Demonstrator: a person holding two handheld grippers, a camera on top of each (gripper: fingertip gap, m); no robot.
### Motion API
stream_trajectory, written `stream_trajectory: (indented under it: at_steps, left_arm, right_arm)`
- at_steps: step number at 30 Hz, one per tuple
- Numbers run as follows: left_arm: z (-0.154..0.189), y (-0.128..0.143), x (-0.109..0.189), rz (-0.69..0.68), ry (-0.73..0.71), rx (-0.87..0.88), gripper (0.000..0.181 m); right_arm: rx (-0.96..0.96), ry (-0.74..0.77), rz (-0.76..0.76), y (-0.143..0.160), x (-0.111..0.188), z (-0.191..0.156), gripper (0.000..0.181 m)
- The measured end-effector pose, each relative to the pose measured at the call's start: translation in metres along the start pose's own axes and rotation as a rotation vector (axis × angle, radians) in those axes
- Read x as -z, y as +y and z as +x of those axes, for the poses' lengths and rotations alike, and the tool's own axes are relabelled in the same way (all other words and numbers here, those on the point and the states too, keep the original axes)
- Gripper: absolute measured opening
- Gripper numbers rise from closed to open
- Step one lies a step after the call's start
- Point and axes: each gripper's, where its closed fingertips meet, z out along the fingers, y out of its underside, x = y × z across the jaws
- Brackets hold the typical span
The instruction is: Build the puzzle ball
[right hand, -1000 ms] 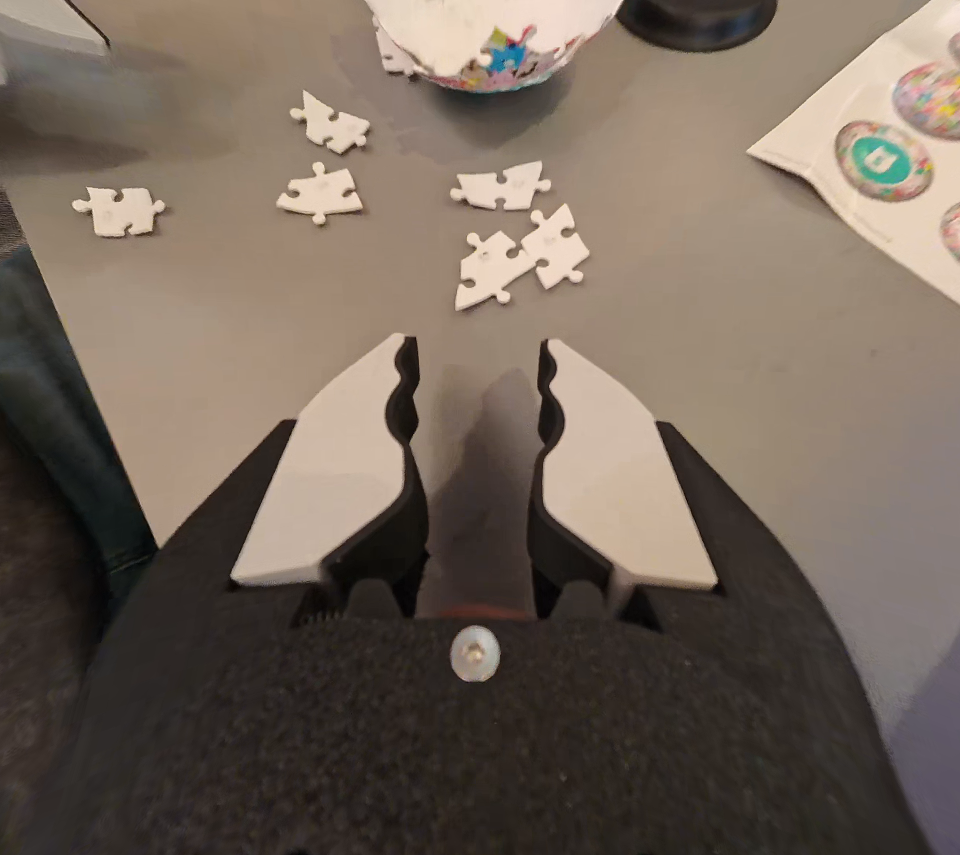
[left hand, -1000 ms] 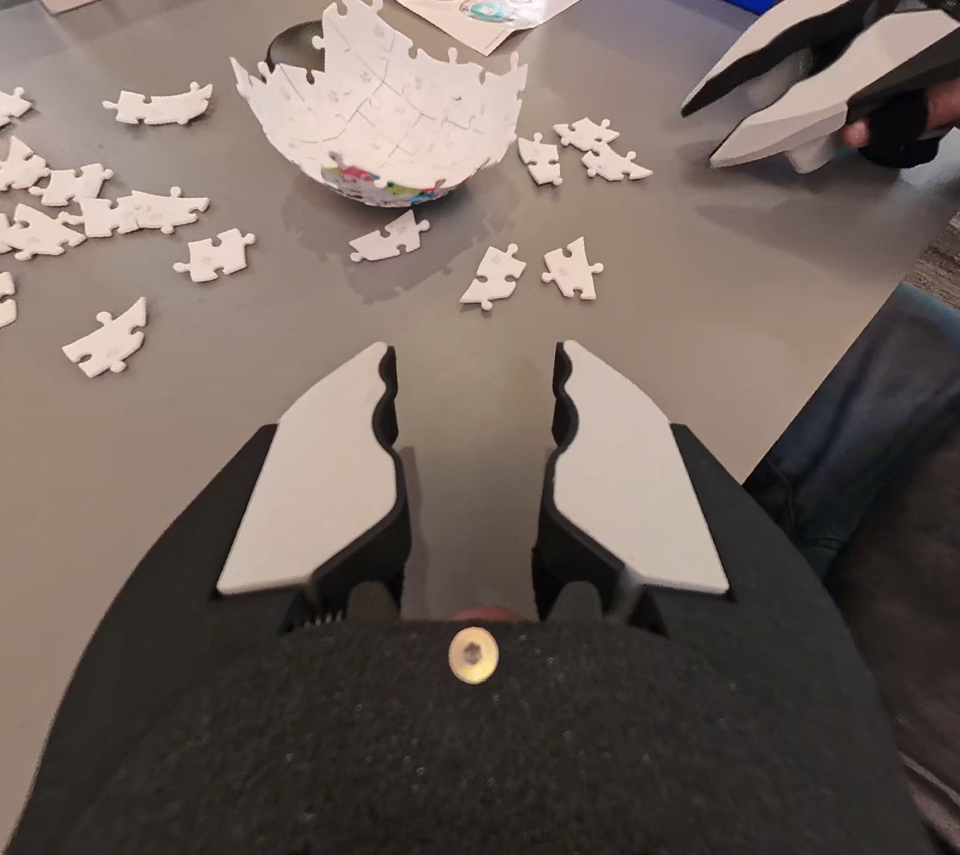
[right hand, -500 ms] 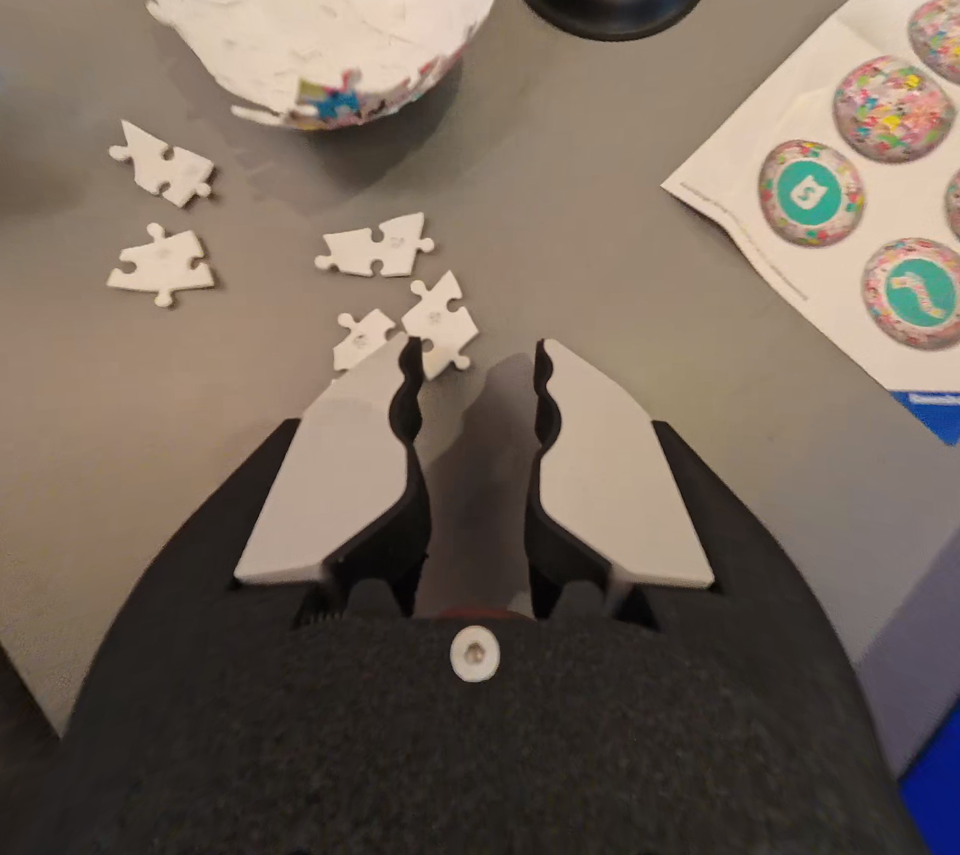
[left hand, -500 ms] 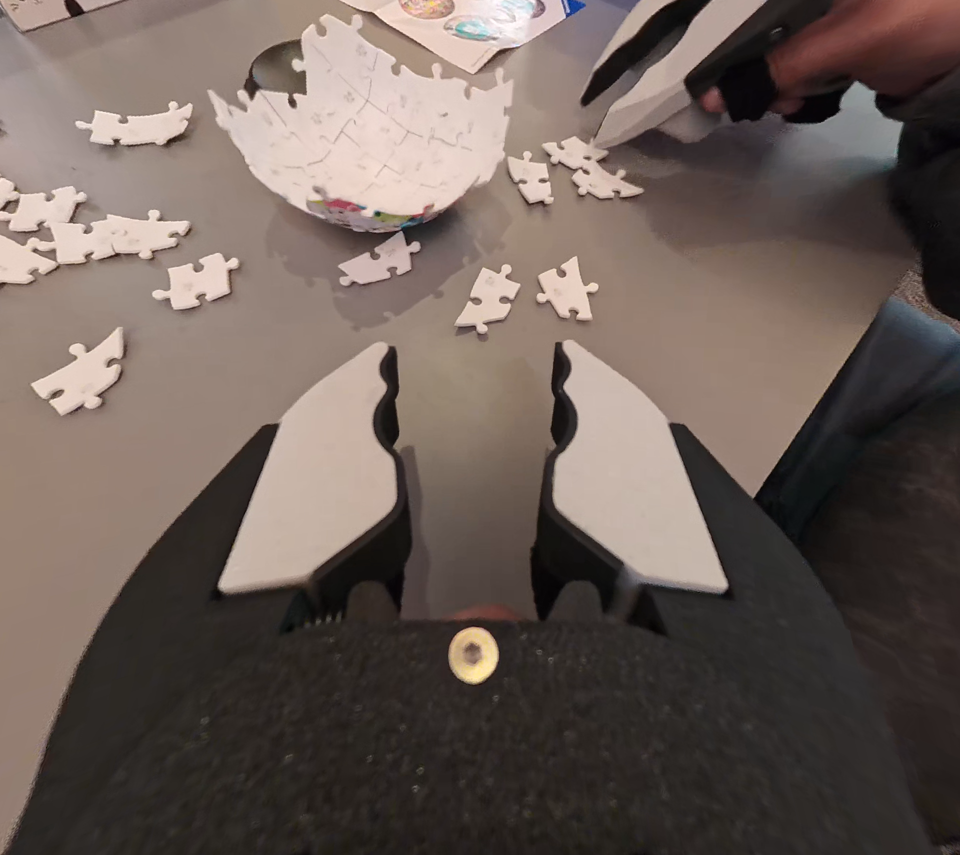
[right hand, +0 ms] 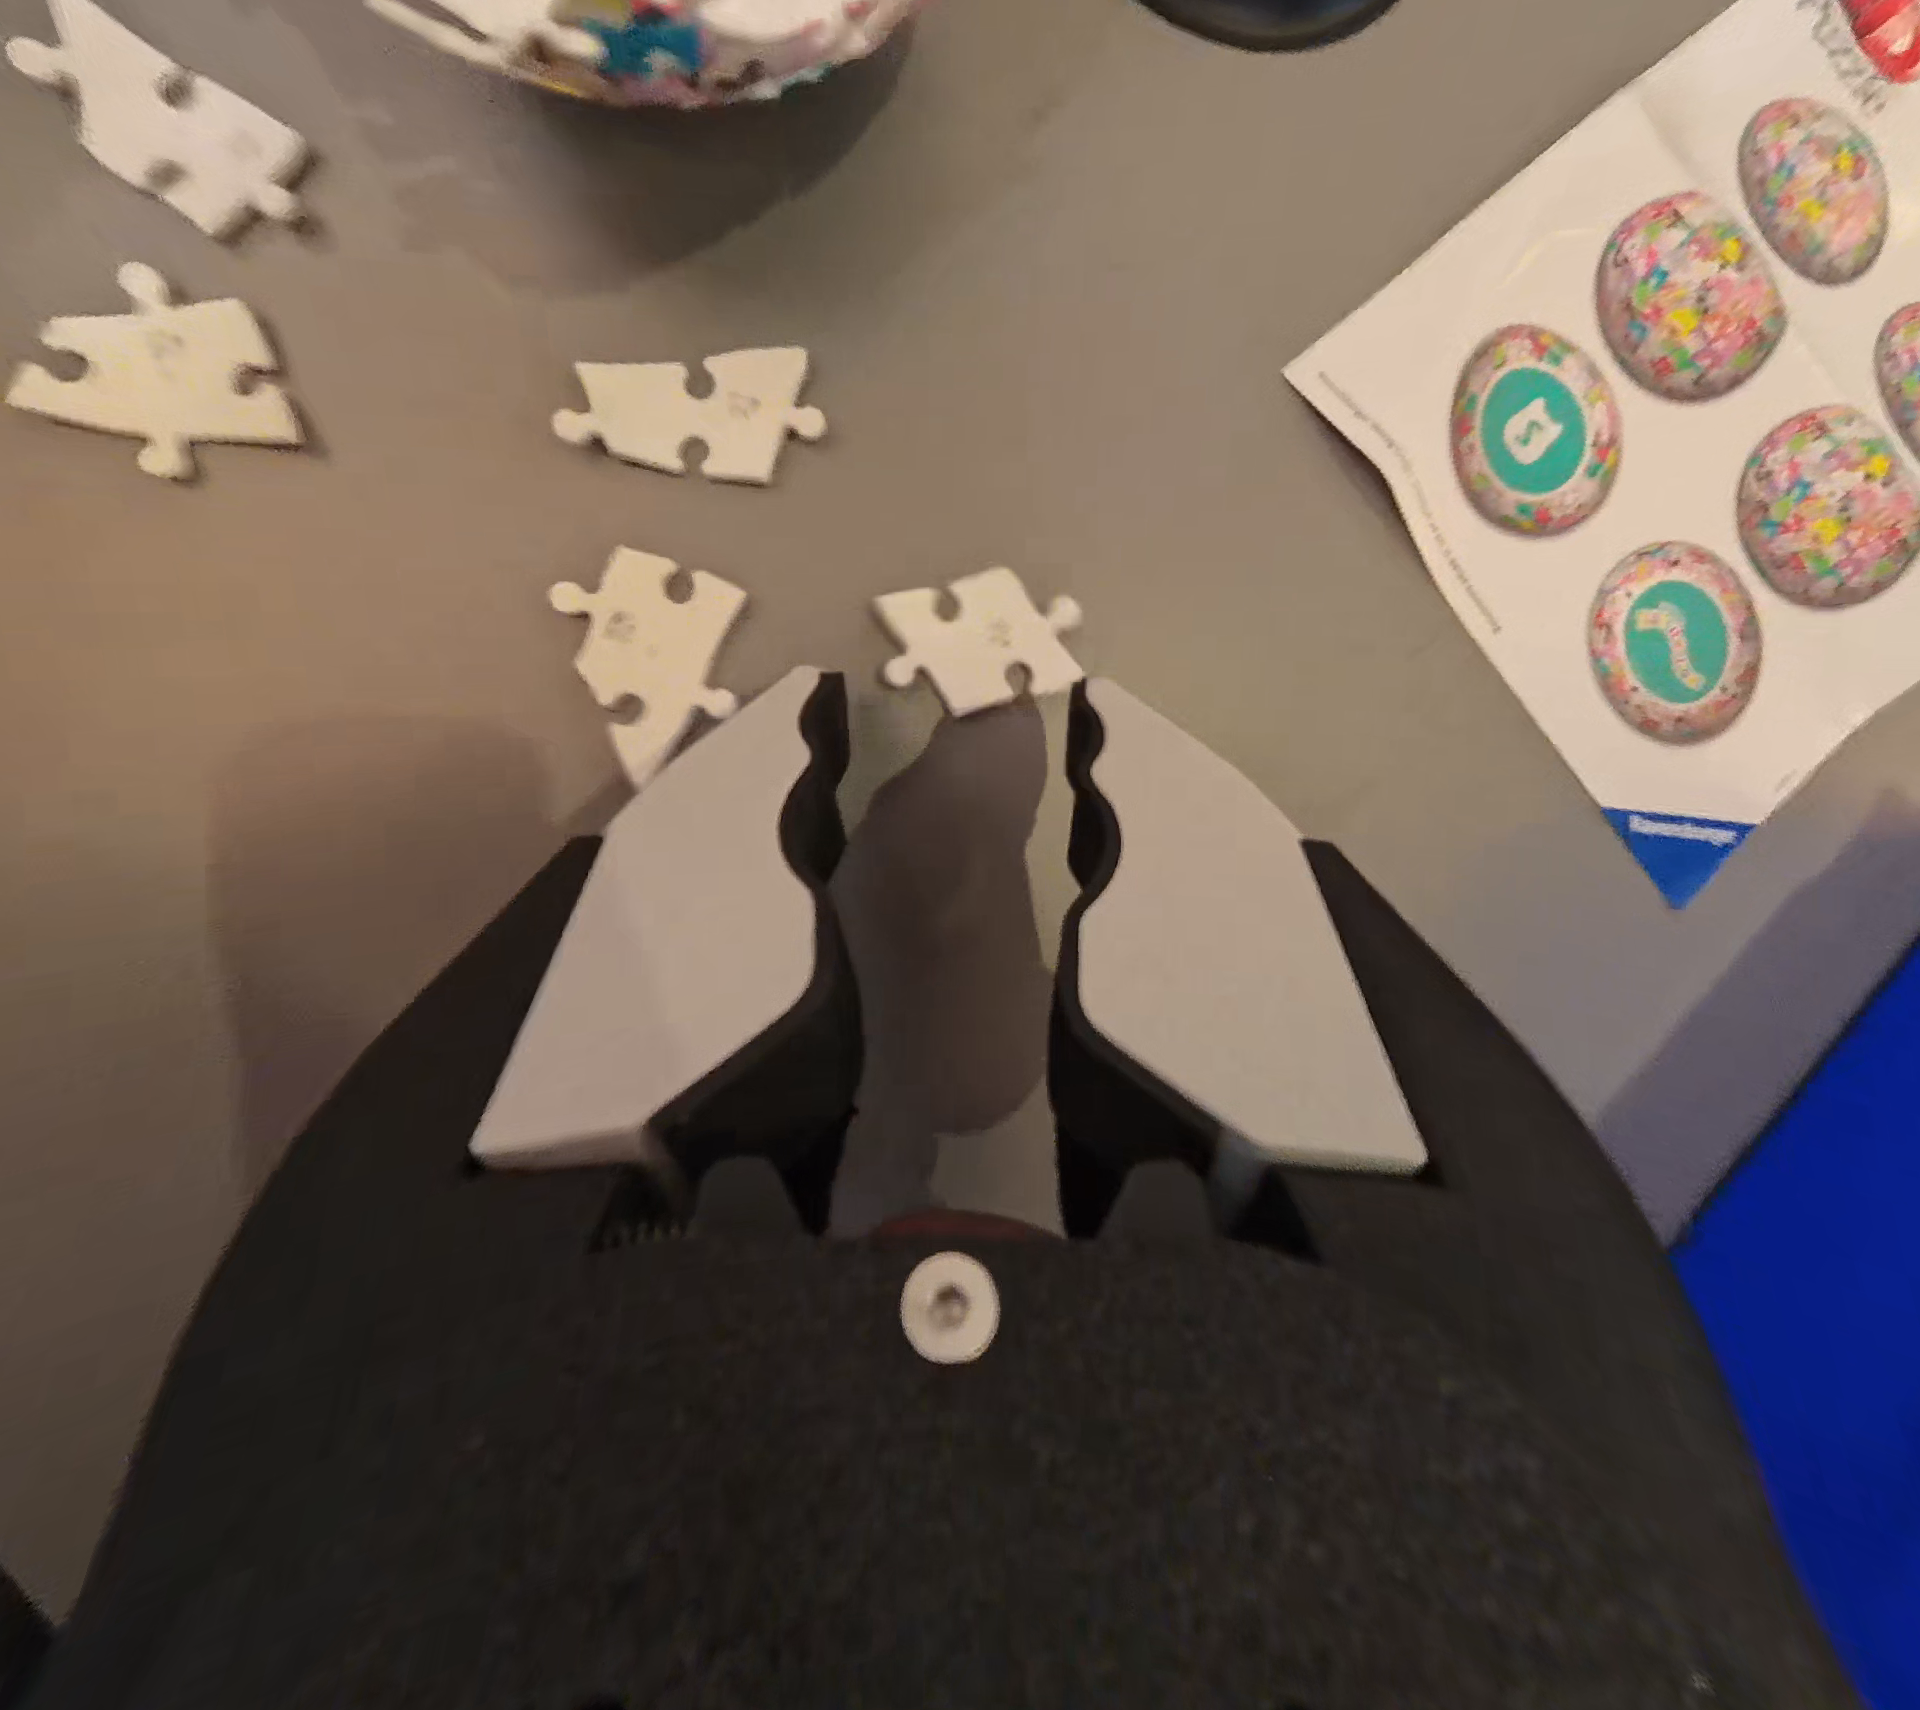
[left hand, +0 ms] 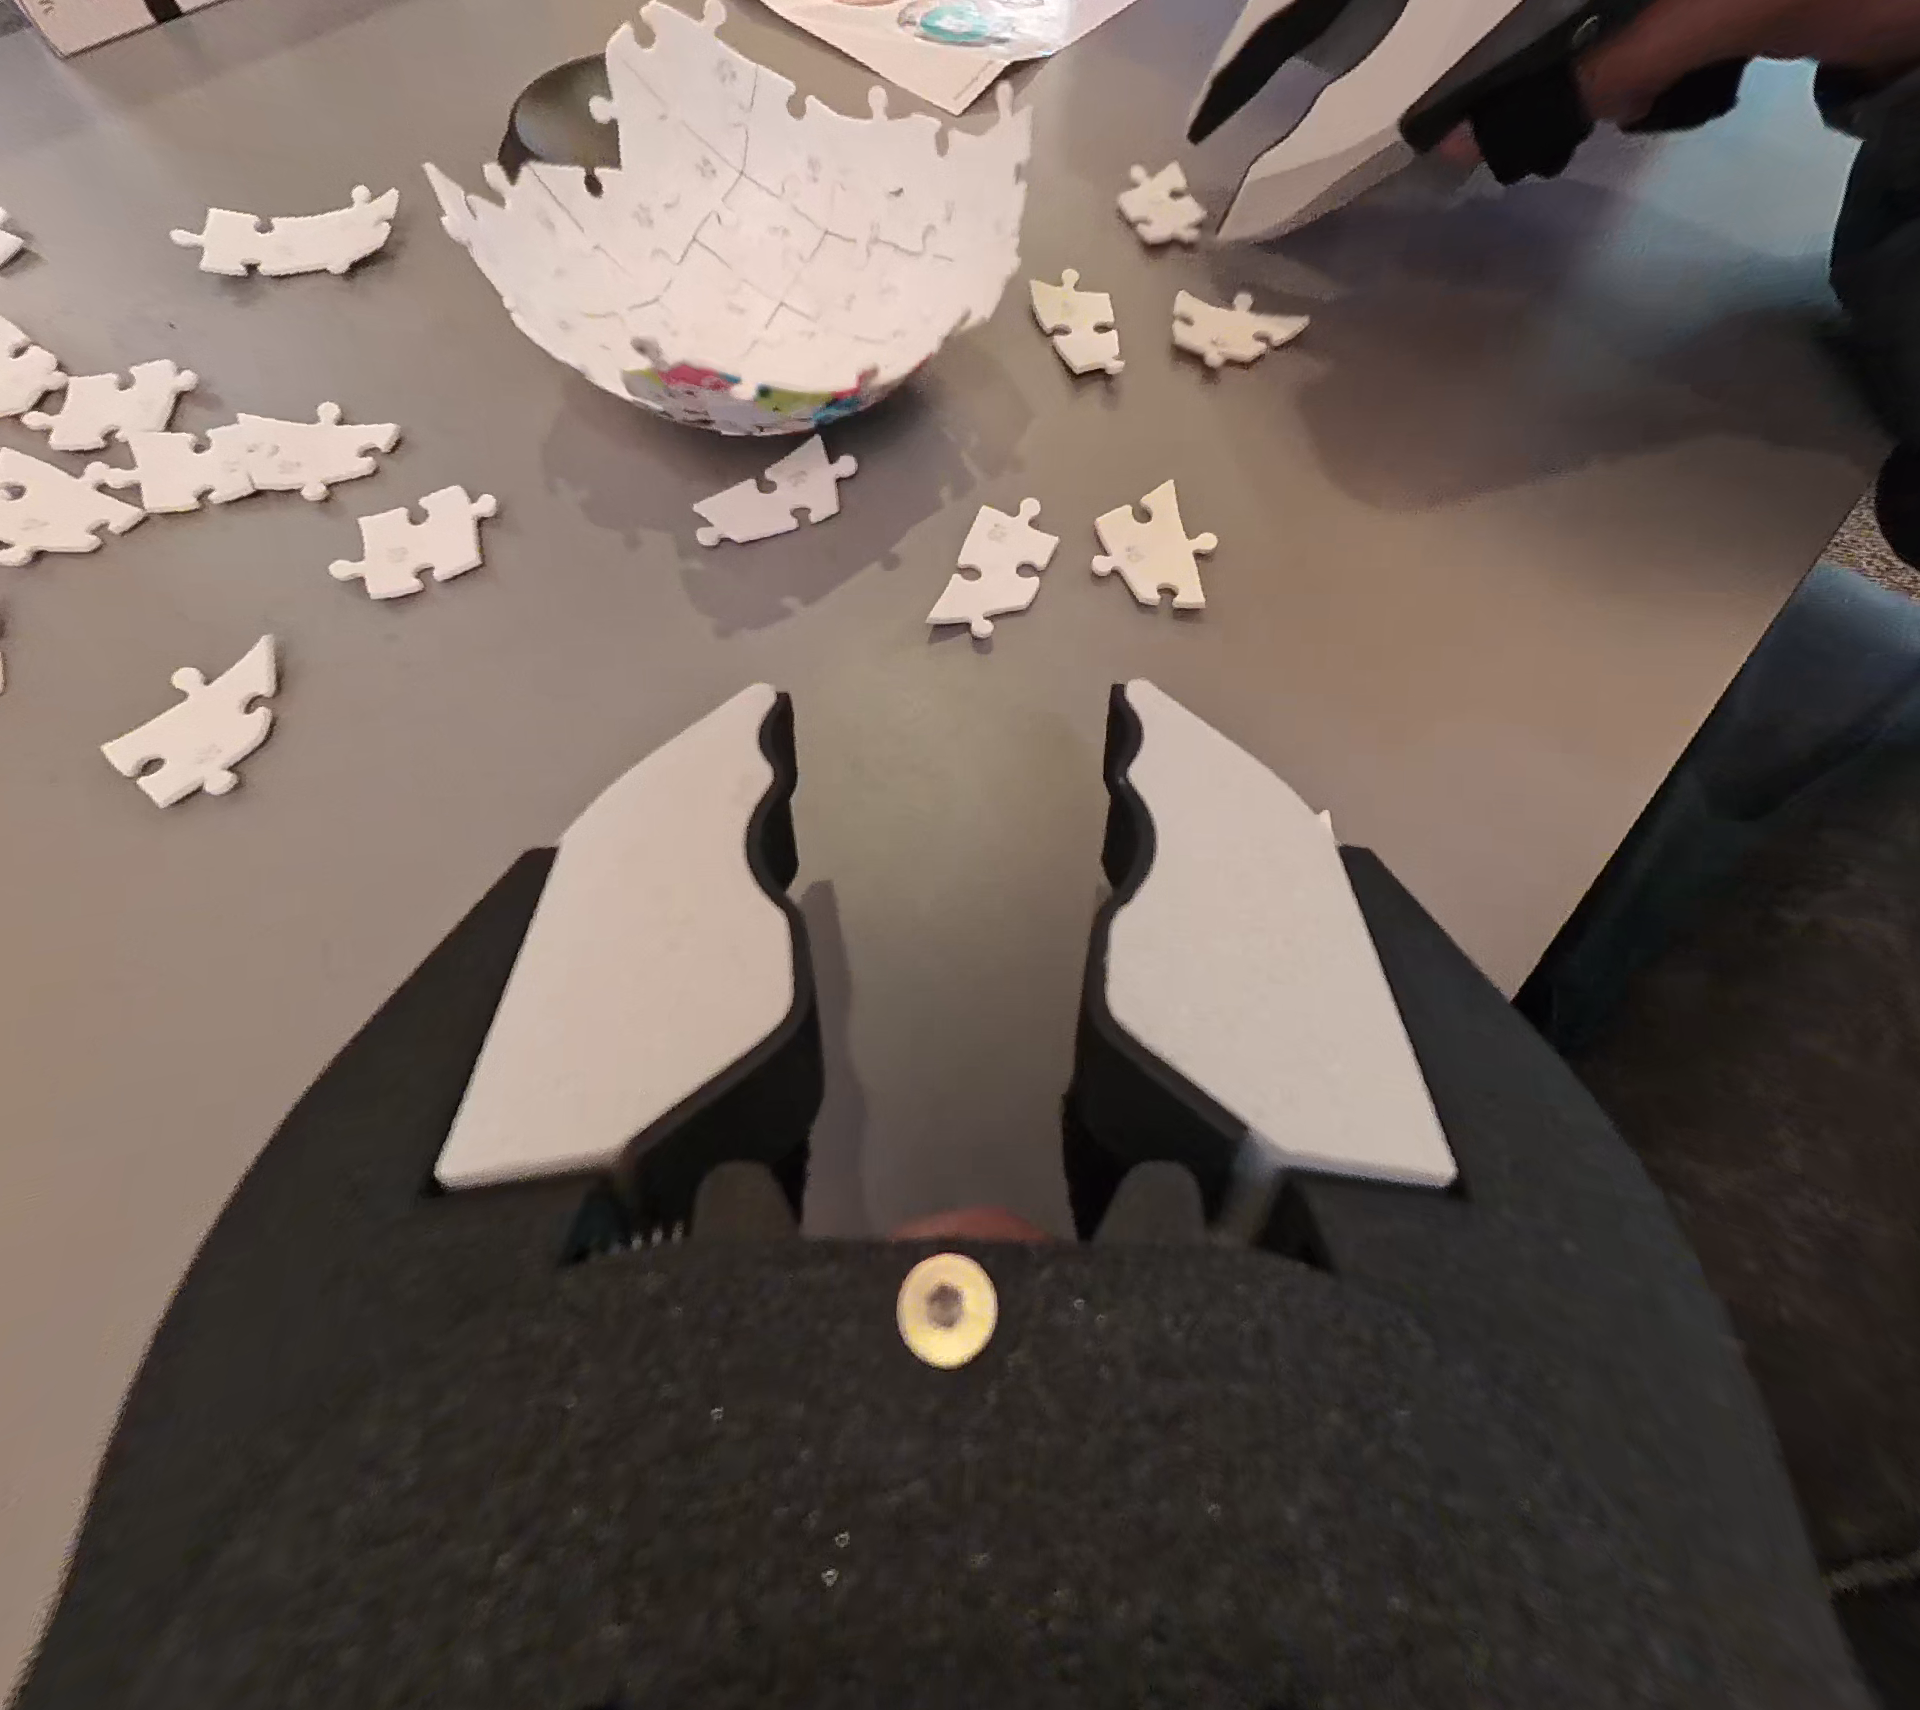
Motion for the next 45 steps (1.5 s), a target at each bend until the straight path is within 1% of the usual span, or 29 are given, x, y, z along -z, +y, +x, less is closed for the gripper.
stream_trajectory:
  at_steps: [1,2,3,5,7,10,12,14,18,20,23,25,27,29,31,32,33,34,35,37,39,41,43,45]
  left_arm:
    - [0.0,0.0,0.0,0.001,0.002,0.001,0.056]
    - [0.001,0.0,0.0,0.003,0.006,0.002,0.056]
    - [0.002,-0.001,0.0,0.004,0.011,0.005,0.056]
    - [0.004,-0.001,-0.001,0.003,0.022,0.008,0.056]
    - [0.005,0.0,-0.002,-0.001,0.024,0.006,0.057]
    - [0.004,0.0,-0.001,-0.001,0.021,0.004,0.057]
    - [0.004,0.001,-0.001,-0.003,0.024,0.01,0.056]
    - [0.004,0.001,-0.001,-0.004,0.023,0.01,0.057]
    - [0.002,0.002,0.0,-0.006,0.01,0.001,0.056]
    - [0.002,0.002,0.0,-0.007,0.01,0.002,0.056]
    - [0.003,0.002,0.0,-0.007,0.007,-0.001,0.056]
    - [0.003,0.002,0.0,-0.009,0.004,-0.01,0.056]
    - [-0.001,0.001,0.002,-0.006,-0.012,-0.036,0.056]
    - [-0.007,-0.006,0.004,0.024,0.0,-0.039,0.056]
    - [-0.013,-0.02,0.008,0.075,0.059,0.016,0.056]
    - [-0.016,-0.029,0.008,0.1,0.101,0.053,0.058]
    - [-0.019,-0.036,0.007,0.116,0.151,0.089,0.063]
    - [-0.022,-0.04,0.003,0.114,0.196,0.119,0.069]
    - [-0.027,-0.042,-0.003,0.102,0.227,0.136,0.072]
    - [-0.039,-0.043,-0.018,0.087,0.252,0.13,0.074]
    - [-0.052,-0.041,-0.037,0.063,0.259,0.105,0.083]
    - [-0.057,-0.04,-0.055,0.03,0.312,0.131,0.094]
    - [-0.058,-0.041,-0.068,-0.008,0.381,0.18,0.097]
    - [-0.058,-0.048,-0.074,-0.01,0.435,0.213,0.097]
  right_arm:
    - [0.002,-0.02,0.037,-0.005,0.001,-0.005,0.038]
    - [0.015,-0.021,0.062,-0.008,0.0,-0.007,0.033]
    - [0.028,-0.006,0.054,-0.007,-0.001,-0.004,0.029]
    - [0.037,-0.015,0.01,-0.001,-0.003,-0.004,0.03]
    - [0.049,-0.004,0.026,-0.003,-0.001,-0.001,0.033]
    - [0.079,-0.017,0.031,-0.002,-0.004,0.002,0.033]
    - [0.086,-0.027,-0.004,0.003,-0.009,0.004,0.025]
    - [0.07,-0.05,0.016,0.002,-0.011,0.001,0.012]
    - [0.085,-0.034,0.028,0.003,-0.01,0.002,0.01]
    - [0.089,-0.039,0.031,0.004,-0.008,0.001,0.0]
    - [0.087,-0.061,0.041,0.004,-0.007,-0.004,0.0]
    - [0.092,-0.082,0.06,0.002,-0.002,-0.009,0.015]
    - [0.093,-0.117,0.117,-0.006,0.008,-0.015,0.016]
    - [0.09,-0.151,0.196,-0.024,0.019,-0.021,0.022]
    - [0.079,-0.186,0.273,-0.047,0.027,-0.028,0.03]
    - [0.063,-0.203,0.288,-0.057,0.027,-0.031,0.037]
    - [0.031,-0.215,0.288,-0.065,0.024,-0.033,0.046]
    - [-0.014,-0.224,0.287,-0.072,0.021,-0.033,0.052]
    - [-0.072,-0.232,0.295,-0.078,0.018,-0.033,0.054]
    - [-0.218,-0.281,0.335,-0.089,0.014,-0.035,0.06]
    - [-0.334,-0.313,0.344,-0.092,0.01,-0.036,0.071]
    - [-0.374,-0.287,0.312,-0.091,0.001,-0.034,0.086]
    - [-0.383,-0.279,0.295,-0.093,-0.005,-0.032,0.088]
    - [-0.412,-0.336,0.295,-0.102,-0.006,-0.037,0.089]
